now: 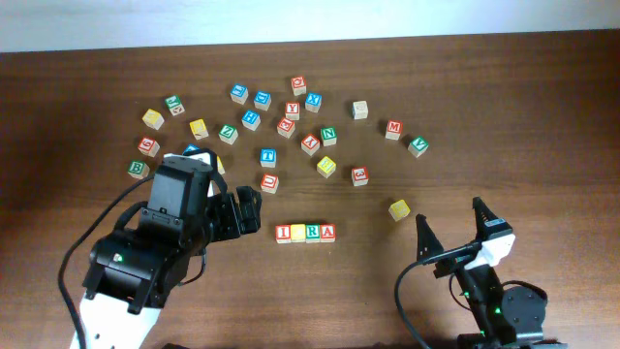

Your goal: Spell out ICRA

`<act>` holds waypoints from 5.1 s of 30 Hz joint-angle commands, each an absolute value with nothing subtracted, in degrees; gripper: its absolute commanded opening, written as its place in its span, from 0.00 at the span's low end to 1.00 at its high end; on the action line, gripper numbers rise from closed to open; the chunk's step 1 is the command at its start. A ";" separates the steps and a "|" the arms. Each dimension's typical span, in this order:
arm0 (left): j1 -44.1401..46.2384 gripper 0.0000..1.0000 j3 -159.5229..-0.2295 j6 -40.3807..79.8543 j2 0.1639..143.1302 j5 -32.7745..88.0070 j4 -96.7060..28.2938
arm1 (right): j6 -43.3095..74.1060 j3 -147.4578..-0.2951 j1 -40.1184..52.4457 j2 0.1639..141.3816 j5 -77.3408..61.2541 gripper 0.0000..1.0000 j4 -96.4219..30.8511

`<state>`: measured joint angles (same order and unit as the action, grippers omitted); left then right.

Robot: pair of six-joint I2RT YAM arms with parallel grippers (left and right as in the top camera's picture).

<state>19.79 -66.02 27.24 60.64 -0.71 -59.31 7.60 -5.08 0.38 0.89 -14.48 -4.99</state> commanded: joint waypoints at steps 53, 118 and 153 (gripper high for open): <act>19.59 0.99 -66.59 27.16 60.69 -1.30 -59.27 | -0.60 -0.32 1.50 0.21 -8.56 0.98 -3.84; 2.33 0.99 -0.47 8.32 0.27 8.56 2.20 | -0.60 -0.32 1.50 0.21 -8.56 0.98 -3.84; -0.60 0.99 -0.47 2.04 0.27 -1.65 -4.86 | -0.60 -0.32 1.50 0.21 -8.56 0.98 -3.84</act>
